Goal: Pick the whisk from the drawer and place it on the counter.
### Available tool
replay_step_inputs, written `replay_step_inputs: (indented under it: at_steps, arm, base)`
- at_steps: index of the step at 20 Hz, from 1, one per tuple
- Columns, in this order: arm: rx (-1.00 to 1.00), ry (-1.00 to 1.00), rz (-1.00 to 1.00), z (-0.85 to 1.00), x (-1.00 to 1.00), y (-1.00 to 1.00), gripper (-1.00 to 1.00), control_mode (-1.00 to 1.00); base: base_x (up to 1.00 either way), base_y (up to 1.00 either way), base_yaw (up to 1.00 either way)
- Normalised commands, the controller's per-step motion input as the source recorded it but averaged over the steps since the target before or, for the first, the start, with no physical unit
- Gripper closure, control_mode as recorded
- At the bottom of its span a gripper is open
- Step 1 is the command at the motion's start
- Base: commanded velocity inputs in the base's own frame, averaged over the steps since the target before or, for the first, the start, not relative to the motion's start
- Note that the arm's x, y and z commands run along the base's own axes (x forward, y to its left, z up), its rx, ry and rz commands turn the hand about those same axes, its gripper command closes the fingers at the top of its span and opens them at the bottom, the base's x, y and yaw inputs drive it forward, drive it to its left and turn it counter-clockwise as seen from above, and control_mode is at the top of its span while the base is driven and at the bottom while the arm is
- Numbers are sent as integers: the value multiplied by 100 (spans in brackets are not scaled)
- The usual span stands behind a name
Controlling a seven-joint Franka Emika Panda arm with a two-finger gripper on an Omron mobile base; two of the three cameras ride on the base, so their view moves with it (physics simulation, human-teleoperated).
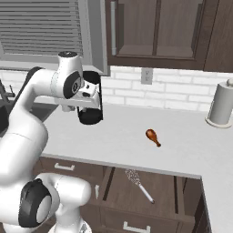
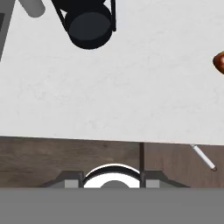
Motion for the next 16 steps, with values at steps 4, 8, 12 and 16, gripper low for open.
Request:
replay_step_inputs:
  at_steps: [4, 8, 12, 16]
  arm:
    - [0, 0, 0, 0, -8, 0, -100, -100]
    - [0, 0, 0, 0, -33, -1, -100, -100]
    - [0, 0, 0, -3, -44, -10, -100, -100]
    - [0, 0, 0, -11, -44, -20, -100, -100]
  base:
    - [0, 0, 0]
    - [0, 0, 0]
    - [0, 0, 0]
    - [0, 0, 0]
